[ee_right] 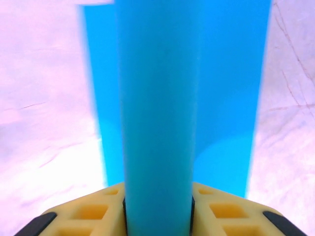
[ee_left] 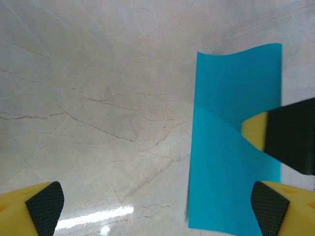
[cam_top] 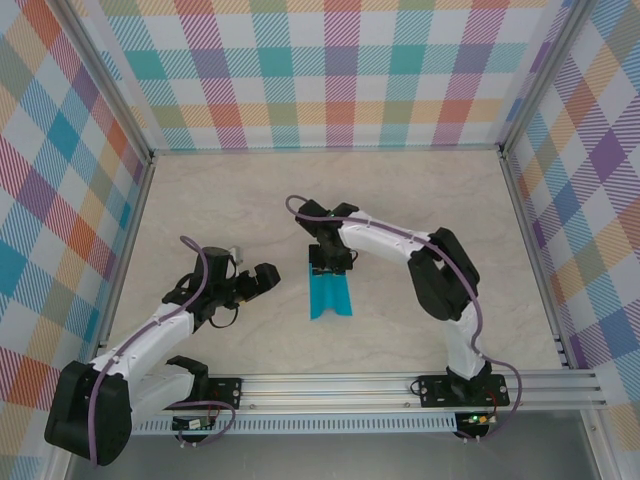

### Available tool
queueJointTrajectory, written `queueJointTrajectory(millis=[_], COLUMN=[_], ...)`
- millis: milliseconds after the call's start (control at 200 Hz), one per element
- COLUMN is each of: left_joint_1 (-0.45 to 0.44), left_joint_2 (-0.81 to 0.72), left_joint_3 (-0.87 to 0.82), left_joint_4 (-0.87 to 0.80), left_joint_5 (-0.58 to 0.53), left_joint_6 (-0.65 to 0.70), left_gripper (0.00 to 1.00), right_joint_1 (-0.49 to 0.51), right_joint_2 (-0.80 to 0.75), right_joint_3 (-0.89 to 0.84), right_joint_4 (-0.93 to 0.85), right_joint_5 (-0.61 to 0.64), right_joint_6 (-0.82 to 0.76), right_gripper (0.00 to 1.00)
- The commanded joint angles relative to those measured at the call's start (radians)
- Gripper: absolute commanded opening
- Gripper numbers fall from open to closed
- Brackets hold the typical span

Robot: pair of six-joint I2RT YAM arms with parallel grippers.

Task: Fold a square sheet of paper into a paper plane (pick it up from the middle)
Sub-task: Fold the square sheet of paper in half at the center of the table.

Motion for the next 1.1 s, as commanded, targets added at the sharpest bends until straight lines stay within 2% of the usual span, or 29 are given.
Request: queueJointTrajectory(millis=[0,125,260,600,765,920,1095], left_joint_1=[-0.008,-0.008,-0.007,-0.008,-0.008,-0.015,-0.020], left_joint_2=[-0.025,-0.032,-0.020,0.044,0.038,-0.014,-0.097], left_joint_3=[0.012,0.014,0.013,0.005,0.000,-0.021,-0.091], left_joint_4=[-0.023,-0.015,0.021,0.092,0.070,0.037,0.100], left_joint_5=[-0.013,-0.006,0.019,0.094,0.090,0.059,0.023], left_joint_6=[0.003,-0.005,-0.033,-0.102,-0.136,-0.197,-0.269], left_gripper=[1.00,1.00,1.00,1.00,1.00,1.00,1.00], right_joint_1=[-0.046,-0.108,-0.148,-0.192,-0.217,-0.245,-0.286], right_joint_2=[-0.124,-0.218,-0.231,-0.129,-0.090,-0.052,-0.048], right_joint_3=[-0.068,-0.205,-0.288,-0.378,-0.386,-0.363,-0.347], right_joint_4=[0.101,0.347,0.518,0.581,0.555,0.500,0.425], right_joint_5=[-0.154,-0.400,-0.541,-0.536,-0.554,-0.579,-0.577], right_joint_6=[0.020,0.086,0.155,0.173,0.103,0.009,-0.054], right_gripper=[0.33,0.34,0.36,0.38,0.40,0.44,0.51])
